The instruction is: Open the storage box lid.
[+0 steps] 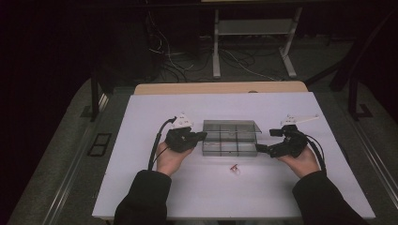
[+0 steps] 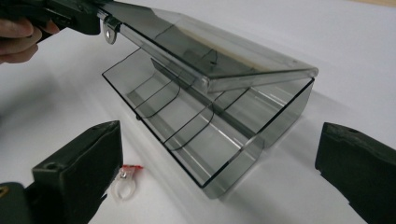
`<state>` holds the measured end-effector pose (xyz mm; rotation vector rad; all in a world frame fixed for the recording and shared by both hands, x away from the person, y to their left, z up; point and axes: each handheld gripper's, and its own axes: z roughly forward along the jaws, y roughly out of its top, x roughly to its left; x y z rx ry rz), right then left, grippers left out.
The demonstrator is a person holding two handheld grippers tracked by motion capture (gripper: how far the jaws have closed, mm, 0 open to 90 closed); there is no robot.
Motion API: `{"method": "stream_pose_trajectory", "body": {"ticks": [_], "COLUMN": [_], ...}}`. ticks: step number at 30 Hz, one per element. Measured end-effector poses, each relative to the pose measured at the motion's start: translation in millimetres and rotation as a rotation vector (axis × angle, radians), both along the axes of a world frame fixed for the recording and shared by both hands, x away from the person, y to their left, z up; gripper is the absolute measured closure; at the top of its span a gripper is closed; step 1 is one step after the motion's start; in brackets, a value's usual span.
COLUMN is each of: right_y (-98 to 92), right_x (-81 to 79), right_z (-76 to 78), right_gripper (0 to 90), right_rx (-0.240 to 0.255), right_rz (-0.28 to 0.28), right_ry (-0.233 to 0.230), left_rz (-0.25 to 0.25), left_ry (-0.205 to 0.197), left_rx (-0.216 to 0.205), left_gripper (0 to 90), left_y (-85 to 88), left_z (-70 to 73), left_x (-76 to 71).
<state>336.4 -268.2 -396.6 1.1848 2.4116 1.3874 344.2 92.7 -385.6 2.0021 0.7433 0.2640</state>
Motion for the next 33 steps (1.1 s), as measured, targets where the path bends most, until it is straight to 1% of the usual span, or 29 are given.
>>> {"method": "stream_pose_trajectory", "body": {"ticks": [3, 8, 9, 10, 11, 18, 21, 22, 23, 25, 27, 28, 29, 30, 31, 32, 33], "right_y": [1.1, 1.9, 2.3, 2.6, 2.8, 3.7, 5.0, 5.7, 6.0, 7.0, 8.7, 9.7, 10.5, 10.8, 10.6, 10.7, 10.8], "right_x": [4.2, 10.1, 10.6, 11.6, 12.2, 18.3, 22.2, 23.4, 24.6, 26.2, 28.0, 29.1, 29.9, 30.8, 31.4, 32.6, 34.1], "right_z": [3.0, 6.3, 6.9, 7.1, 7.7, 10.7, 11.8, 12.5, 13.5, 15.8, 17.9, 18.4, 19.2, 20.1, 21.1, 22.1, 23.0], "right_gripper": [0.7, 0.7, 0.7, 0.7, 0.7, 0.7, 0.7, 1.9, 6.9, 7.1, 7.2, 7.2, 8.5, 16.1, 16.5, 16.6, 16.7], "right_rx": [-0.002, 0.012, 0.010, 0.010, 0.009, 0.017, 0.006, -0.004, -0.001, 0.013, 0.008, 0.004, -0.003, -0.004, 0.004, 0.008, 0.006], "right_rz": [-0.004, -0.011, -0.013, -0.013, -0.012, -0.021, -0.020, -0.025, -0.023, -0.021, -0.025, -0.023, -0.025, -0.023, -0.025, -0.028, -0.029], "right_ry": [-0.004, -0.013, -0.009, -0.015, -0.011, -0.014, -0.005, -0.005, -0.003, -0.012, -0.016, -0.022, -0.022, -0.027, -0.032, -0.033, -0.034], "left_rz": [0.000, 0.004, 0.002, -0.001, 0.002, 0.006, 0.005, 0.004, 0.005, 0.005, 0.006, 0.008, 0.008, 0.008, 0.013, 0.013, 0.016], "left_ry": [-0.005, -0.003, -0.003, -0.004, -0.005, -0.003, 0.002, 0.002, 0.004, 0.000, 0.000, 0.001, -0.002, -0.001, 0.003, 0.001, -0.001], "left_rx": [-0.005, -0.014, -0.012, -0.009, -0.014, -0.019, -0.024, -0.025, -0.023, -0.019, -0.011, -0.014, -0.014, -0.015, -0.020, -0.015, -0.016], "left_gripper": [88.4, 88.4, 88.4, 88.4, 88.4, 88.4, 88.4, 88.4, 88.4, 88.4, 88.4, 88.4, 88.4, 88.4, 88.4, 88.4, 88.4], "left_y": [-0.1, -0.1, 0.1, 0.2, -0.1, -1.7, -2.3, -2.7, -3.3, -4.5, -5.3, -5.6, -5.4, -5.2, -5.6, -5.5, -5.6], "left_z": [2.1, 5.0, 5.7, 6.5, 7.0, 11.0, 13.0, 13.9, 14.9, 16.9, 19.1, 20.1, 21.0, 22.0, 22.6, 23.5, 24.0], "left_x": [2.1, 5.2, 5.8, 6.4, 7.0, 12.9, 16.2, 17.4, 18.3, 20.6, 23.0, 24.1, 25.7, 27.1, 28.2, 29.4, 30.4]}}
